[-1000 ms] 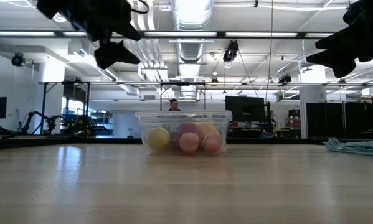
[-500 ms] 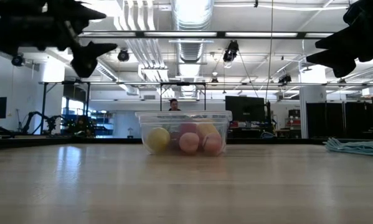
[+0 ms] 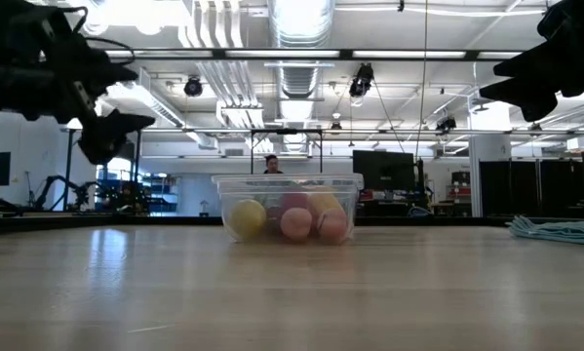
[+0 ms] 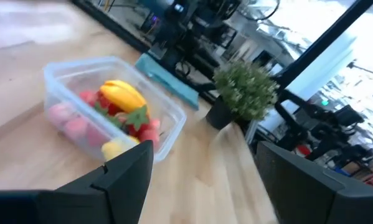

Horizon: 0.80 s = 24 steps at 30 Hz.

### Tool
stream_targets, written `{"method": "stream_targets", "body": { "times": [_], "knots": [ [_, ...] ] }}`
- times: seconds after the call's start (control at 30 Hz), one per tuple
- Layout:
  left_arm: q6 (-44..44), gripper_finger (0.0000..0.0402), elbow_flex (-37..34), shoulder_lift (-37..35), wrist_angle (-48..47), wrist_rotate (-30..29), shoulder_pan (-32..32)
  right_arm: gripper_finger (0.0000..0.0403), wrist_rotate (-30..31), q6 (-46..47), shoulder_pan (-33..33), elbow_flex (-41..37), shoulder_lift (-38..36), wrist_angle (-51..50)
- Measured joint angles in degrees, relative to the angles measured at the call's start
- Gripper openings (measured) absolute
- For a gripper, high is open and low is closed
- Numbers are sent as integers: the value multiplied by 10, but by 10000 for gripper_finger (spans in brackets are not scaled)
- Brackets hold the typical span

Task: Pick and placing Produce into tupperware
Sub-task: Return to Home Position

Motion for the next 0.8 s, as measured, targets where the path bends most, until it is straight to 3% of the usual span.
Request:
{"method": "stream_targets", "body": {
  "times": [0.43, 0.8],
  "knots": [
    [5, 272, -1, 27, -113, -3, 0, 233, 0, 0, 0, 0, 0, 0],
    [5, 272, -2, 91, -115, -2, 0, 233, 0, 0, 0, 0, 0, 0]
  ]
}}
